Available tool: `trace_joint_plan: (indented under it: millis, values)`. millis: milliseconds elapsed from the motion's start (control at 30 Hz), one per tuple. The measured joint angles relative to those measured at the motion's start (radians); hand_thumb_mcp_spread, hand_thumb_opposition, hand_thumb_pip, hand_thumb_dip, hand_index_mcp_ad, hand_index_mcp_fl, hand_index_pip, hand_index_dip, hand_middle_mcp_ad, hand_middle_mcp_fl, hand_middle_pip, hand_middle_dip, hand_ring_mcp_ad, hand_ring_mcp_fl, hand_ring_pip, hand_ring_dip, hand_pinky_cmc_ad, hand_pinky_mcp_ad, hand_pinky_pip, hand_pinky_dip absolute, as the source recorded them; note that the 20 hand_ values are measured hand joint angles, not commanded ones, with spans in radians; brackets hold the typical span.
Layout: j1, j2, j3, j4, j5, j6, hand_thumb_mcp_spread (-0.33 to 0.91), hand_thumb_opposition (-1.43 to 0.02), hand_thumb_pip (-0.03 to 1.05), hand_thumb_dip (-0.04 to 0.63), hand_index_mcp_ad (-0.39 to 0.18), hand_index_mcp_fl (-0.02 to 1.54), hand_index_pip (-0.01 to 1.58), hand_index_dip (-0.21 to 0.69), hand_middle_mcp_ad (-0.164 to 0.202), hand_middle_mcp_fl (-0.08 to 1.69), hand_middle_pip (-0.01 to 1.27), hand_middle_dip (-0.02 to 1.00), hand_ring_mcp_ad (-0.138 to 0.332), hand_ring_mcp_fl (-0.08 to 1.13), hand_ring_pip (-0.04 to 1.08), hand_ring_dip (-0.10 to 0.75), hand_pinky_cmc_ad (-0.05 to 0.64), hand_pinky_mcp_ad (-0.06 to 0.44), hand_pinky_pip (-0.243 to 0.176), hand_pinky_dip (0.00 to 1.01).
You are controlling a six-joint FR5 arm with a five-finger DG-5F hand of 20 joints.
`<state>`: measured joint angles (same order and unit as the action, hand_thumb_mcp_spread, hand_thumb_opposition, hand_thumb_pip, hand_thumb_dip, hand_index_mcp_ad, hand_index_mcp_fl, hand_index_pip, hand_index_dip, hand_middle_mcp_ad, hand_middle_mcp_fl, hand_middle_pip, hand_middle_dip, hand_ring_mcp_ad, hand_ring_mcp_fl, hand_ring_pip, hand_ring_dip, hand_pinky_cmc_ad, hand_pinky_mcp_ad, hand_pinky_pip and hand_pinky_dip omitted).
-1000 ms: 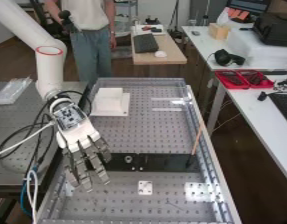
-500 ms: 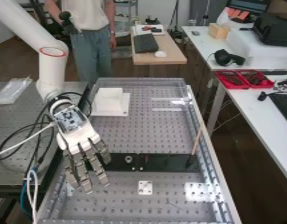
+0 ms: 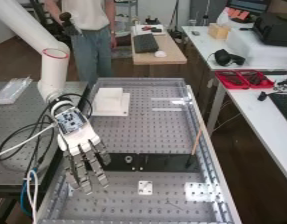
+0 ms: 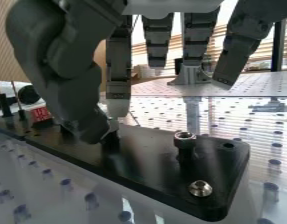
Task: Grab the larger nut and place it in the white container
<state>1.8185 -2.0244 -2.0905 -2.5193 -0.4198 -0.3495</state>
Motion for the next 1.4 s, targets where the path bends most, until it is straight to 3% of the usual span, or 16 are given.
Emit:
trace_joint_plan:
  millis: [667, 1033, 1400]
  values:
    - [-0.008, -0.013, 0.004, 0.015, 0.0, -0.012, 0.34, -0.9, 0.75, 0.253, -0.101, 0.01, 1.56, 0.154, 0.086, 0.01, 0.12, 0.25, 0.176, 0.01, 0.13, 0.14, 0.374, 0.309, -0.124, 0.7]
    - [-0.013, -0.013, -0.001, 0.05, -0.003, -0.042, 0.34, -0.9, 0.75, 0.253, -0.099, 0.16, 1.56, 0.154, 0.084, 0.0, 0.12, 0.25, 0.176, 0.01, 0.14, 0.14, 0.372, 0.309, -0.124, 0.7]
    - [-0.017, -0.012, -0.004, 0.062, -0.011, -0.049, 0.34, -0.9, 0.75, 0.253, -0.098, 0.18, 1.56, 0.154, 0.084, 0.0, 0.12, 0.25, 0.176, 0.01, 0.14, 0.14, 0.37, 0.314, -0.124, 0.7]
